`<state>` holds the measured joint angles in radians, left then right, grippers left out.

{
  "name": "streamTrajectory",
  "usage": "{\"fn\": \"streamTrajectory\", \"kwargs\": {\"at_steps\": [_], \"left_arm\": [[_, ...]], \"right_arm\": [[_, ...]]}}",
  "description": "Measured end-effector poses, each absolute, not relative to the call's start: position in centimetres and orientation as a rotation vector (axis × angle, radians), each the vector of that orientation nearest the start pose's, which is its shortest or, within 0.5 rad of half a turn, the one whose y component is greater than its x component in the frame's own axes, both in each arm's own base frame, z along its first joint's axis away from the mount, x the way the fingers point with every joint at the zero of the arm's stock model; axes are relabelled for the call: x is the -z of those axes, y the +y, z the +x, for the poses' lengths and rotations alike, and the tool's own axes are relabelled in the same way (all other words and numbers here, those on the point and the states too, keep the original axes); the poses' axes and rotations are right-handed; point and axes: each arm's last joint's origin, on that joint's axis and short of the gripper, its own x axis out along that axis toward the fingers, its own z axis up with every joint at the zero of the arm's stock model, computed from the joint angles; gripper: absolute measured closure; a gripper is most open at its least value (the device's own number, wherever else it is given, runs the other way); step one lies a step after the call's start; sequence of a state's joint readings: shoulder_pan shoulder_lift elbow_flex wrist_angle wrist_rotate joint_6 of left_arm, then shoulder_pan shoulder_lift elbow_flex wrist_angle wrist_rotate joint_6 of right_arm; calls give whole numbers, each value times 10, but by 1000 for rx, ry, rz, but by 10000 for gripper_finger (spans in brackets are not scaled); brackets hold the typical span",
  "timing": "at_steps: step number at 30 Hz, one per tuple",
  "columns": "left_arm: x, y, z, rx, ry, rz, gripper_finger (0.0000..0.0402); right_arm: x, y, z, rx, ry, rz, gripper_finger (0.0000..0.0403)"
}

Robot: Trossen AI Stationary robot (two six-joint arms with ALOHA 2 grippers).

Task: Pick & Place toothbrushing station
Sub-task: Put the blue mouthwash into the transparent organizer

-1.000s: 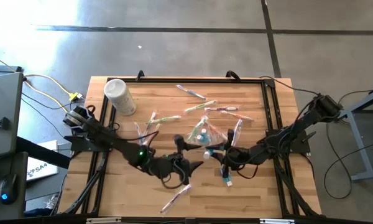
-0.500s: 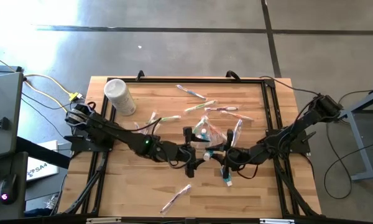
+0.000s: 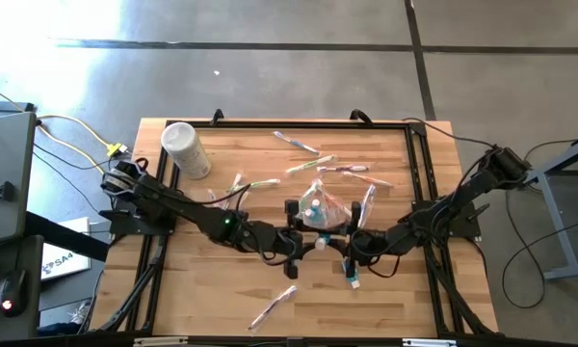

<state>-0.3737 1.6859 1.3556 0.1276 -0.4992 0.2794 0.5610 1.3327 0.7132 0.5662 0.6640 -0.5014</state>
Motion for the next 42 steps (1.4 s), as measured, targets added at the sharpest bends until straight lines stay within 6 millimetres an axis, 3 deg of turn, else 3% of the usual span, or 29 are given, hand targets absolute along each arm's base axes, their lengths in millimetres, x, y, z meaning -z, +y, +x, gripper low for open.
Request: {"fn": "streamTrajectory", "kwargs": {"at_steps": [42], "left_arm": [[-329, -134, 372, 14, 127, 385, 294]], "right_arm": [[-257, 134, 249, 90, 113, -501, 341]]}}
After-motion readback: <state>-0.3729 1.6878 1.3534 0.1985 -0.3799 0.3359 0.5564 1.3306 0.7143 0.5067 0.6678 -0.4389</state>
